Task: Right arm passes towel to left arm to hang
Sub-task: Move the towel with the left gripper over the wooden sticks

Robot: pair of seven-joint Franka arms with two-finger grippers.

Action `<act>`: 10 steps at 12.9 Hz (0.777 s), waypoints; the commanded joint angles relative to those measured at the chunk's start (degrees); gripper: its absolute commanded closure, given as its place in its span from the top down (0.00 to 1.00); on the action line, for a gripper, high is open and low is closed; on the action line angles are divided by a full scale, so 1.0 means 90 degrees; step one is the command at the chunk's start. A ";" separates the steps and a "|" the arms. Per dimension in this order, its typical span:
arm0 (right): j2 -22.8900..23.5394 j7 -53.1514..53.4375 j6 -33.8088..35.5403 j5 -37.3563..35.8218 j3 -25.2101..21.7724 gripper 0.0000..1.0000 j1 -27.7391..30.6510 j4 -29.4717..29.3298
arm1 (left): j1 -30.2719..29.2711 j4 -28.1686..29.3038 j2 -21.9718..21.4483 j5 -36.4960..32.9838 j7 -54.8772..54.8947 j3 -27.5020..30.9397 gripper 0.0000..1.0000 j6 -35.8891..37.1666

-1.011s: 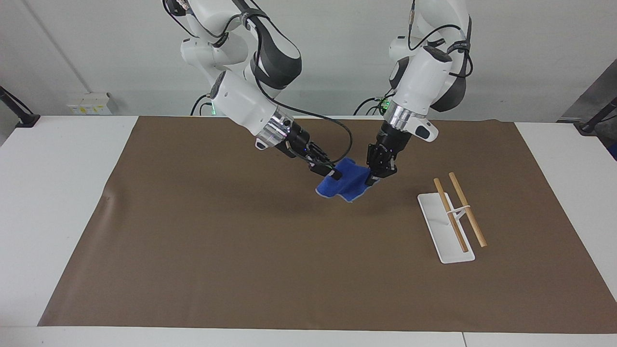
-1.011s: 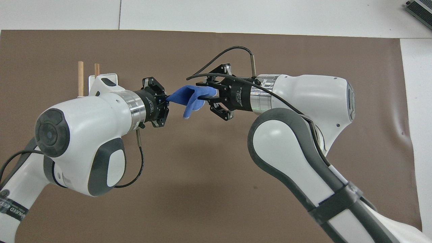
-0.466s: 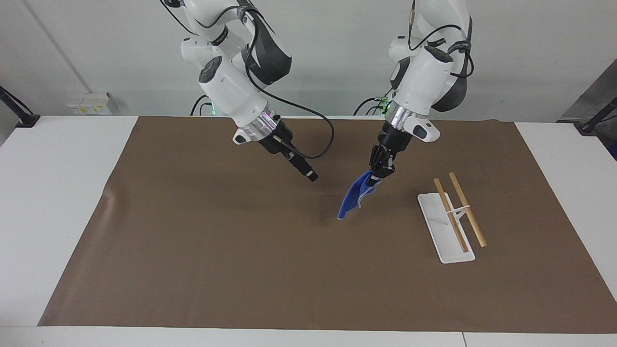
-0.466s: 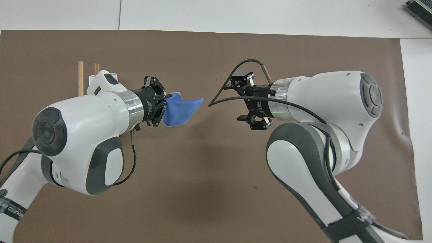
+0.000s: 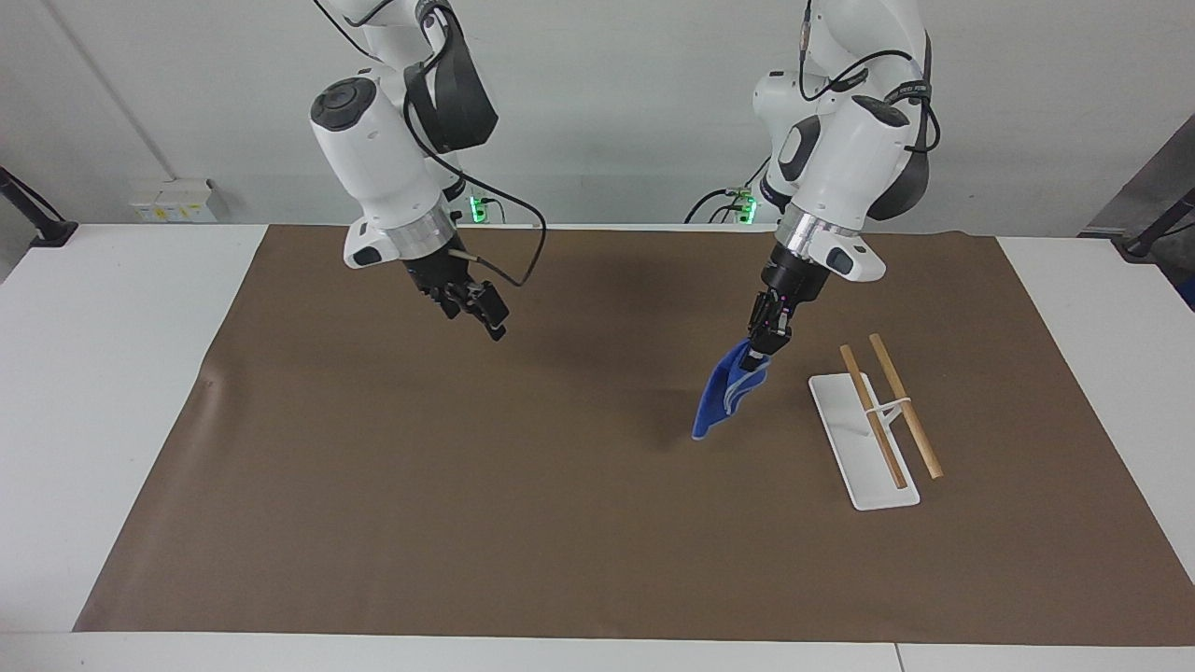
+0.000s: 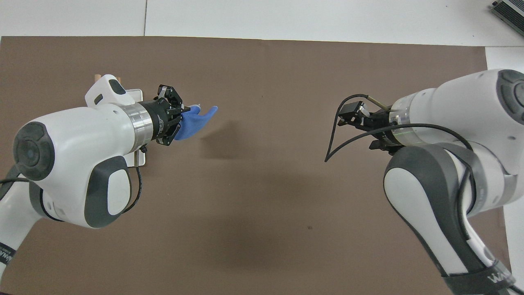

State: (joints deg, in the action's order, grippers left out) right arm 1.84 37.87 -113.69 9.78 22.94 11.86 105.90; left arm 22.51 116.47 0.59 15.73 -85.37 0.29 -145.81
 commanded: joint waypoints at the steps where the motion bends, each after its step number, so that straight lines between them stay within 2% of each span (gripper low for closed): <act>1: -0.0195 -0.0895 0.0132 -0.0411 0.0039 1.00 0.0244 0.0147 | -0.0235 -0.0012 -0.0036 0.0010 0.0160 -0.0003 0.00 0.0127; 6: -0.0263 -0.1745 0.0249 -0.0930 -0.0078 1.00 0.0410 0.0030 | -0.0752 -0.0041 -0.0046 -0.0839 0.0412 0.0017 0.00 0.0459; 9: -0.0399 -0.2458 0.0308 -0.0960 -0.0428 1.00 0.0362 -0.0039 | -0.1113 -0.0167 -0.0026 -0.0928 0.1182 0.0017 0.00 0.0663; 10: -0.0497 -0.2663 0.0395 -0.0969 -0.0768 1.00 0.0130 -0.0097 | -0.1240 -0.0264 -0.0017 -0.0928 0.1465 0.0017 0.00 0.0800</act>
State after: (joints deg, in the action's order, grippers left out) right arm -0.59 17.37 -112.18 2.19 19.07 14.68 105.50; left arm 13.50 115.95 0.60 8.31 -76.21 0.82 -141.92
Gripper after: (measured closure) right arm 0.000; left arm 0.978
